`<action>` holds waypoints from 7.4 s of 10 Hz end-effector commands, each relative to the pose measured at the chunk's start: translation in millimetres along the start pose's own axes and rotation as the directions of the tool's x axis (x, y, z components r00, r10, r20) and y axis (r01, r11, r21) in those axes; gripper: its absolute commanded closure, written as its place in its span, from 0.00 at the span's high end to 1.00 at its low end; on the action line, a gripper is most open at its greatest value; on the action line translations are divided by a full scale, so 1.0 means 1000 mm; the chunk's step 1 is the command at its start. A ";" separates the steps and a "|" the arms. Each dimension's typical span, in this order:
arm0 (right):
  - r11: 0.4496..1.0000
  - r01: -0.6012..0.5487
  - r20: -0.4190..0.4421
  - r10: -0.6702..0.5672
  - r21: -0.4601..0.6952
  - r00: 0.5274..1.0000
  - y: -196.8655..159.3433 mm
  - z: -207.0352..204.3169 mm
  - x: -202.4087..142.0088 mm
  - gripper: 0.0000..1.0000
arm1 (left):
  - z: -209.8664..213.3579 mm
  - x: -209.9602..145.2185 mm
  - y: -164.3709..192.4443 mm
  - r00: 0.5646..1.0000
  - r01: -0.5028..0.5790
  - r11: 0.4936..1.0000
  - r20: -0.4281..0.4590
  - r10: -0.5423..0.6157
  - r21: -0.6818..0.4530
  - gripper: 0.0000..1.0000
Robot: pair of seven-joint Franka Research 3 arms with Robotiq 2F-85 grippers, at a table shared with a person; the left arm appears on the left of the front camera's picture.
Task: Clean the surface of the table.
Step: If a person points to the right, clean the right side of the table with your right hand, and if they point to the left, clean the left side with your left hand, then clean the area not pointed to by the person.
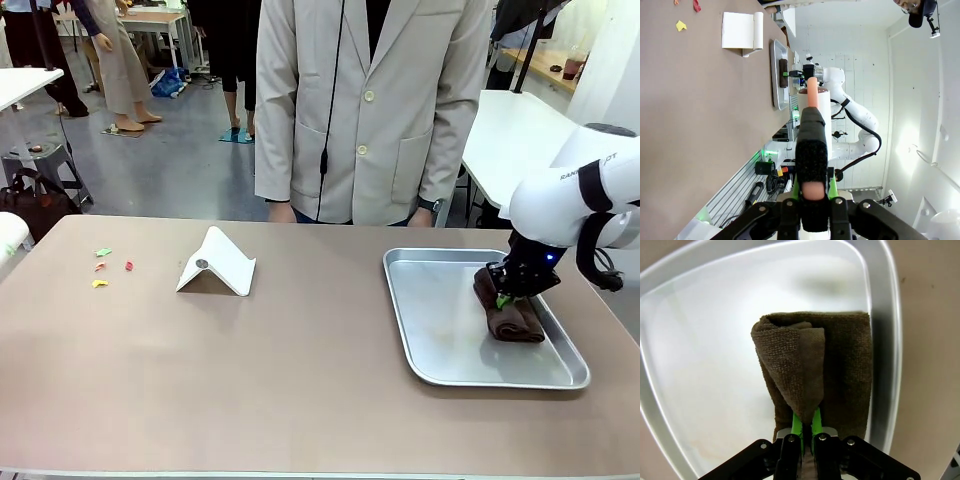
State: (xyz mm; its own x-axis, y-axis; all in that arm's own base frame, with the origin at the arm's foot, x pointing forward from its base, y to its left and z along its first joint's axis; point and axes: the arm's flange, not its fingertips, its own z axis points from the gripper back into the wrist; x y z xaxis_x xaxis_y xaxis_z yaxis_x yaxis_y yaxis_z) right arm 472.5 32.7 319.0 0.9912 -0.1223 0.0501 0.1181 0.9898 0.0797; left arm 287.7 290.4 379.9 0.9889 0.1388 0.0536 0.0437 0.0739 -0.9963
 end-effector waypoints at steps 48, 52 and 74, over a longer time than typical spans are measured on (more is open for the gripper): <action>0.093 -0.057 0.060 -0.030 0.994 0.998 -0.170 0.078 -0.074 0.07 | -0.008 0.045 -0.009 0.980 -0.023 0.887 0.187 -0.072 0.461 0.01; 0.093 -0.057 0.060 -0.030 0.994 0.998 -0.170 0.078 -0.074 0.07 | -0.011 0.084 0.006 0.968 -0.134 0.862 0.252 0.008 0.489 0.01; 0.093 -0.057 0.060 -0.030 0.994 0.998 -0.170 0.078 -0.074 0.07 | -0.066 0.128 0.073 0.968 -0.219 0.793 0.226 0.106 0.568 0.01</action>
State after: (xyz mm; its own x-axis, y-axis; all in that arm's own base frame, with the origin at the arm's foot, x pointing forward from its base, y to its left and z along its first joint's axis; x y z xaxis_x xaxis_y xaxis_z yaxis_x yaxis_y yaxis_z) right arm 374.9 -132.4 374.3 0.9814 -0.1554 0.1123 -0.1093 0.0279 0.9936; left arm 422.6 257.2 324.8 0.9404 0.3401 0.0018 -0.2061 0.5738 -0.7927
